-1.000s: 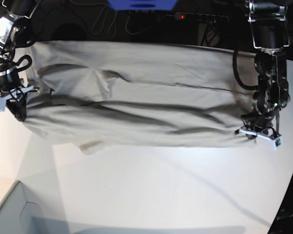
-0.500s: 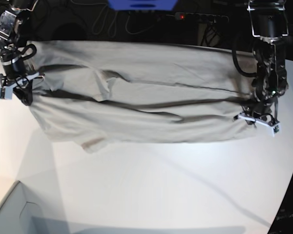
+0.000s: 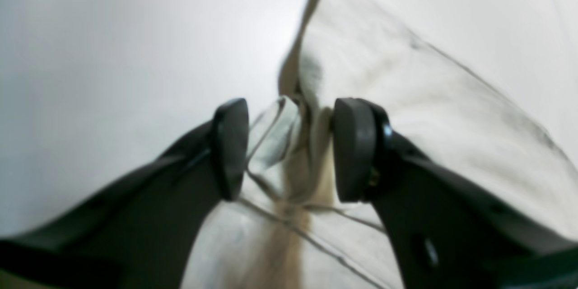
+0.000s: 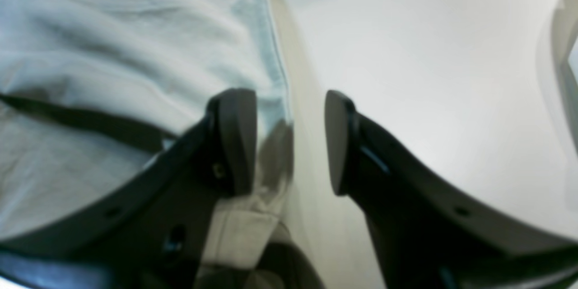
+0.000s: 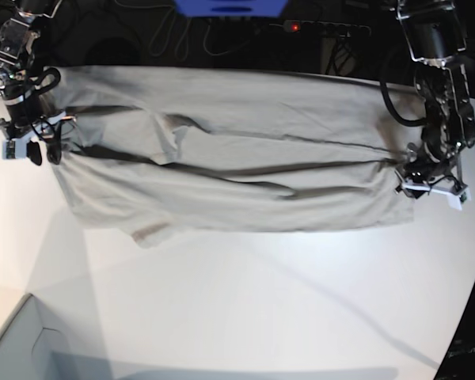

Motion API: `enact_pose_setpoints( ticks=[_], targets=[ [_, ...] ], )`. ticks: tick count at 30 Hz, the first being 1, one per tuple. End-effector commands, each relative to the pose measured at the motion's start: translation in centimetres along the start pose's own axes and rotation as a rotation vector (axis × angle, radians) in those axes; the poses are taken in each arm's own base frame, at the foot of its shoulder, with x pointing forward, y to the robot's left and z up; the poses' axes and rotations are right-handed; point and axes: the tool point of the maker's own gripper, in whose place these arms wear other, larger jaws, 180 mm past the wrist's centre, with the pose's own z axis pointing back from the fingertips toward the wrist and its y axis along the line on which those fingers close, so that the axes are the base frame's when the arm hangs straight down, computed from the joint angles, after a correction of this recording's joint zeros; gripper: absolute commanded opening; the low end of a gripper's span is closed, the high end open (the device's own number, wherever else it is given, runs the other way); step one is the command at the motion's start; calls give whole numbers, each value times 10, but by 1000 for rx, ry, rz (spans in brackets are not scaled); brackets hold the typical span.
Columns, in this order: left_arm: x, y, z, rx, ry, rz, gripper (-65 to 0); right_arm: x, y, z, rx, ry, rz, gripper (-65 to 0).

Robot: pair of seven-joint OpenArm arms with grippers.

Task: Layout the t-shirt on the table in an organized manner, then fold the t-shirt properly
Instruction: 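Lift the grasped edges and fold them toward the collar with both grippers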

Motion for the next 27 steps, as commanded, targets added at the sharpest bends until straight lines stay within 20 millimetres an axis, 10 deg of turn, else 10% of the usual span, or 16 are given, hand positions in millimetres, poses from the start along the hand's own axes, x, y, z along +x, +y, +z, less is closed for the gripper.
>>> enact_pose_setpoints(
  ticks=[1,14,27],
  targets=[
    [22,-4,3,-13,-53,-10,-350,25,-6,0,2,-74,22,-386],
    [91,-27,-27,-32,-109,49,-348,62,1,-6,1,-162,51,-359],
    [60,-28,-76,34,-55,18,-349,72,-1,-10,-1,-182,57,-355]
  ],
)
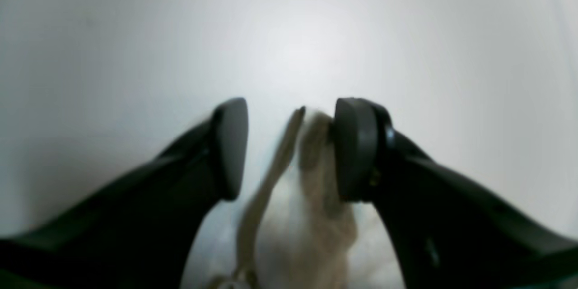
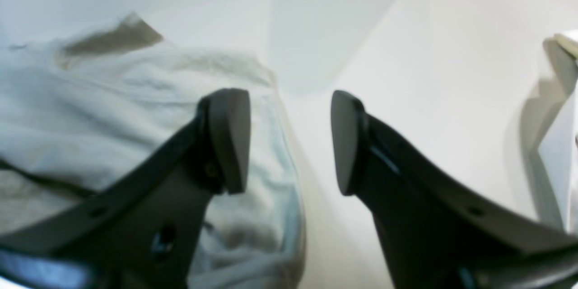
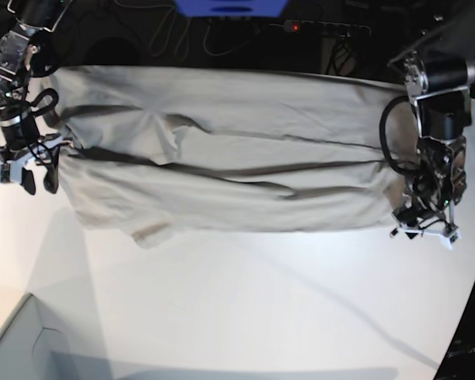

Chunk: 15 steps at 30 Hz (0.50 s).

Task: Layout the t-shirt on the table in an organized manner, then fold the t-shirt properly
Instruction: 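Lift the grasped edges and fold them toward the collar with both grippers, then lower both grippers and reach toward the shirt's hem edge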

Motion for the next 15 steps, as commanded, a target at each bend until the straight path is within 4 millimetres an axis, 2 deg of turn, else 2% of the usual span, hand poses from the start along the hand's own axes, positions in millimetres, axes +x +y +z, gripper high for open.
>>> enact_pose_setpoints(
  ticks=[1,5,7,9,13,15],
  targets=[
    [18,-12,1,-27,-43,-27,-350,19,-5,0,5,-60,16,-355],
    [15,-19,0,-36,-50,-67,-353,21,-5,-1,4,-64,17,-355],
    [13,-20,0,-37,-47,-71,-362,28,-6,-5,3,-83,17,-355],
    [13,-20,0,-38,-45,-73,-426,35,-7,-9,2,-100,18,-355],
    [13,-18,0,-34,-45,-72,-650,48,-7,-16,2,-128,20,-354],
    [13,-19,0,-35,-45,-75,-645,57,-6,-23,6,-147,19,-354]
  ],
)
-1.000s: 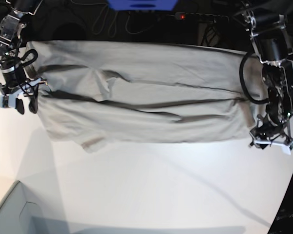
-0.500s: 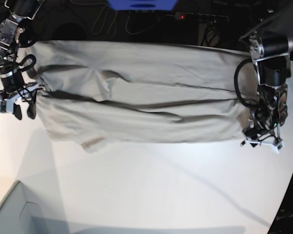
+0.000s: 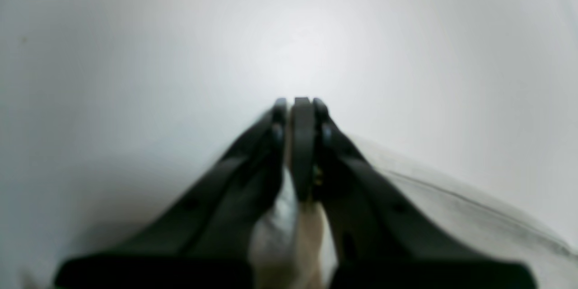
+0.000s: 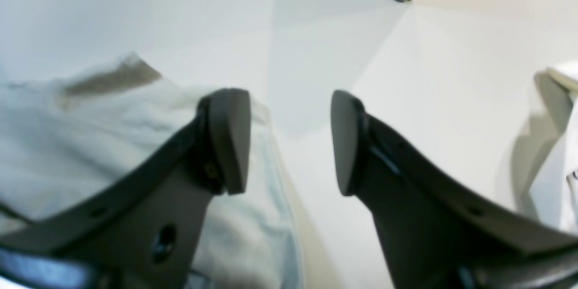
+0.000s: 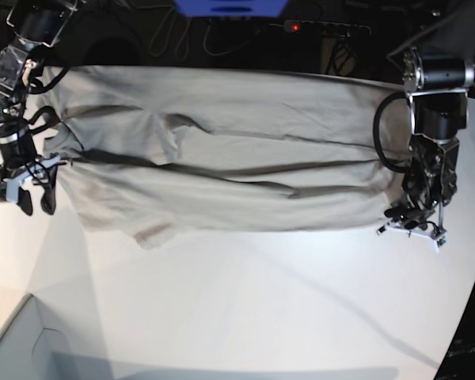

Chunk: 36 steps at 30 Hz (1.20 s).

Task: Layout the t-shirt on the table in an organized manner, then fold the t-shirt properly
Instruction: 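Lower both grippers and reach toward the shirt's hem edge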

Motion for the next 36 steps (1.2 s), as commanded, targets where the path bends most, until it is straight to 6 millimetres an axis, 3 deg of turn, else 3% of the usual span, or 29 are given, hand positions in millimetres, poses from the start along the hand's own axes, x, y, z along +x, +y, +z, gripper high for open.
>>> enact_pose_setpoints(
  ticks=[1,4,9,15,25,29,36],
  targets=[
    [22,-3,1,-8,-46,-1,-634,26,-6,-10,7,-66,15,-354],
    [22,-3,1,-8,-46,-1,-650,27,2,-38,46,26,25,-341],
    [22,-3,1,-7,-46,-1,-650,7,18,-76,143,298,100,-306],
    [21,-3,1,-6,-45,-1,-650,-15,32,-97,199,406,38,-297],
    [16,1,1,-1,-37,-4,-650,-24,40,-110,224,442,-31,-295],
    [15,1,1,0,-34,-4,-650,-16,36,-113,217,386,-35,-295],
    [15,1,1,0,-34,-4,-650,-26,35,-107,215,395,-35,-295]
  ],
)
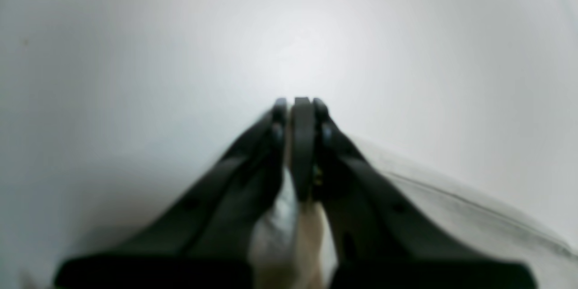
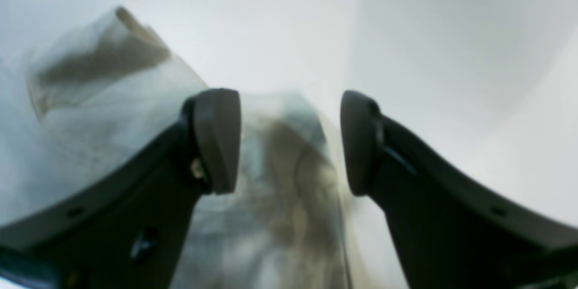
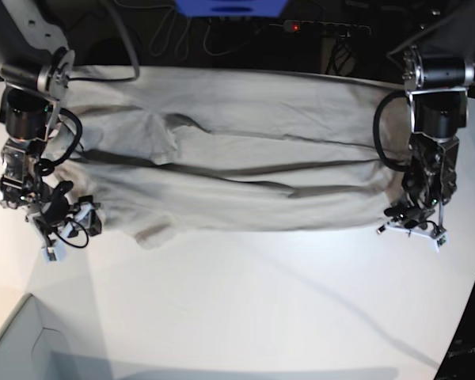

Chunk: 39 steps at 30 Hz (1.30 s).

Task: Layout the t-shirt on the table in an organized manner, then fold the t-shirt properly
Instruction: 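Lower both grippers and reach toward the shirt's hem edge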

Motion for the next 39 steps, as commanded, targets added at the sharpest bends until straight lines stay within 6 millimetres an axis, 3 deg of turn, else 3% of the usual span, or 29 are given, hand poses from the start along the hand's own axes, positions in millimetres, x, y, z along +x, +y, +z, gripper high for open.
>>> enact_pose_setpoints(
  ticks=[1,6,10,14,18,21,27,36,39],
  targets=[
    [16,-1,1,-1,-25,-1,-650,20,-9,4,-17,-56,7,-295],
    [15,-1,1,-2,-24,0,-650,5,-12,5,-42,-32,-10,-295],
    [13,0,1,0,-20,-1,-650,2,0,-1,-14,-4,38,-308],
    [7,4,1,6,-14,-4,-650,-5,12,-5,11,26,80,-437],
    [7,5,1,8,-14,-5,-650,-2,10,-5,4,19,76,-650],
    [6,5,1,8,-11,-5,-650,0,9,-5,2,15,77,-650],
    [11,3,2,0,-21,5,-650,23,-3,0,-17,-23,91,-650],
    [76,-35,24,-94,-195,-22,-650,91,-14,27,-86,-207,139,-650],
    [88,-43,30,-114,-231,-27,-650,108,-21,39,-119,-271,114,-650]
  ],
)
